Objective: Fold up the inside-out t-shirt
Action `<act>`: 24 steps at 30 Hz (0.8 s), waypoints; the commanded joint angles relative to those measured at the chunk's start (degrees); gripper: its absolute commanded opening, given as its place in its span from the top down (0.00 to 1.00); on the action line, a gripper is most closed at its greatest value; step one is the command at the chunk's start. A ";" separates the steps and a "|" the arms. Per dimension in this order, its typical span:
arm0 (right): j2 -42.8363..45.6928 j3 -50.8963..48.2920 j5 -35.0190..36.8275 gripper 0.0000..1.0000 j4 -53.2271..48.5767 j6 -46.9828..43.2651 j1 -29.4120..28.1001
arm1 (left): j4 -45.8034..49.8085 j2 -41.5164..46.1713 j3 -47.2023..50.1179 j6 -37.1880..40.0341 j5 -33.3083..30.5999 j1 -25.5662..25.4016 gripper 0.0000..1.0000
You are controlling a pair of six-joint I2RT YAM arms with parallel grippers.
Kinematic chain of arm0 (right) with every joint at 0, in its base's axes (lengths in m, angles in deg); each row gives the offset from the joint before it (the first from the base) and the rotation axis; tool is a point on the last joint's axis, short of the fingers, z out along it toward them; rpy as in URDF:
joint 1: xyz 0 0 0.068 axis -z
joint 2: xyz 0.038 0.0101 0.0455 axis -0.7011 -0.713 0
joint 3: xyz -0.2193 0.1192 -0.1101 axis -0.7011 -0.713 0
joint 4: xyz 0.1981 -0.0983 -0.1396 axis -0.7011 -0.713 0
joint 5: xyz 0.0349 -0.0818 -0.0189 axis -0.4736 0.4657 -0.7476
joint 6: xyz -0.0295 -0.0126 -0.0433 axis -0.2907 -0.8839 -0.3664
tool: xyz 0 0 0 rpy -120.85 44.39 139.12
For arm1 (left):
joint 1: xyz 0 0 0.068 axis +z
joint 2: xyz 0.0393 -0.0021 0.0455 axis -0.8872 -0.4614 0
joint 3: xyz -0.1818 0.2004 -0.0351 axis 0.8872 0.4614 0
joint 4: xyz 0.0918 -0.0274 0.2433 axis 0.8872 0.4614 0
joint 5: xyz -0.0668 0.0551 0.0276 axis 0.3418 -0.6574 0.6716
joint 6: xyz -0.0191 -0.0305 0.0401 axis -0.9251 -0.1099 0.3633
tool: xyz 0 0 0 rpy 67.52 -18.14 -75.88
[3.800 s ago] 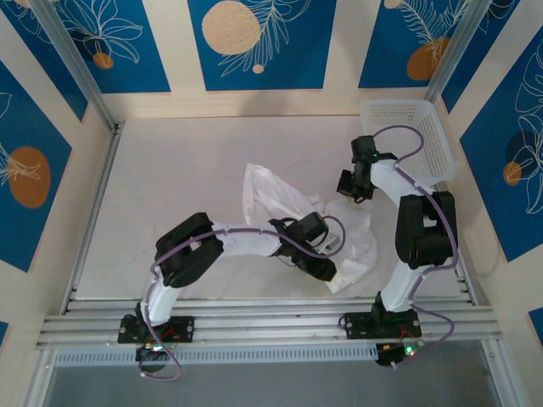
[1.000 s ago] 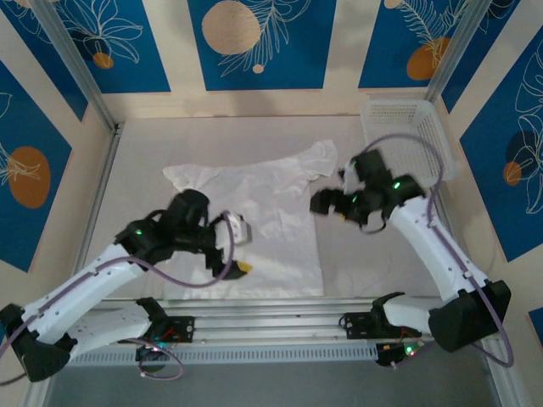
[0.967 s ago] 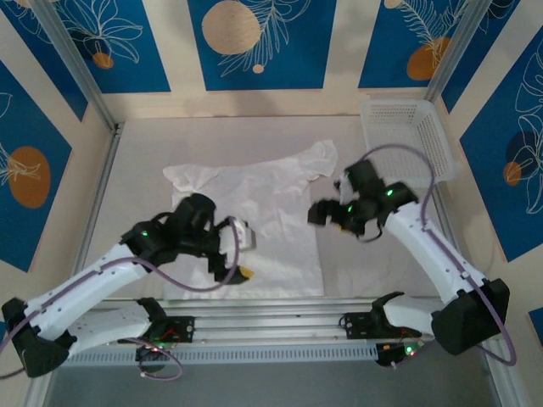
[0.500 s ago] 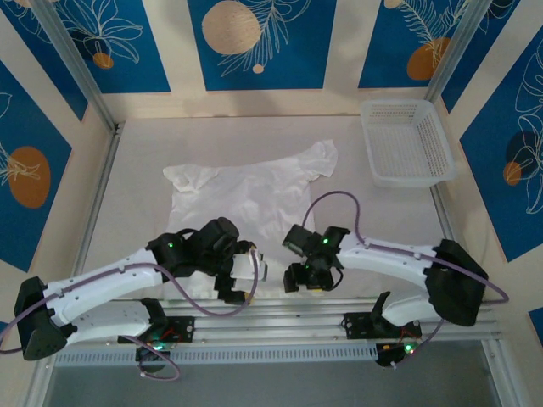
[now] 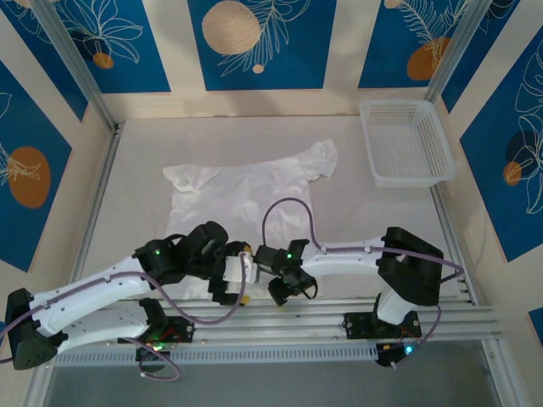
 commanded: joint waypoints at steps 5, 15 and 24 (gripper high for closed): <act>-1.43 0.06 3.99 0.49 0.07 -0.79 -0.22 | -0.80 1.88 1.51 0.51 -1.00 -0.29 0.02; 3.53 -0.61 0.89 0.53 1.57 0.09 2.29 | -1.75 1.35 2.04 -0.17 0.23 -0.28 0.01; 8.19 -4.00 -6.99 0.92 8.12 0.53 6.77 | -2.96 1.19 3.18 -1.42 1.35 -0.28 0.01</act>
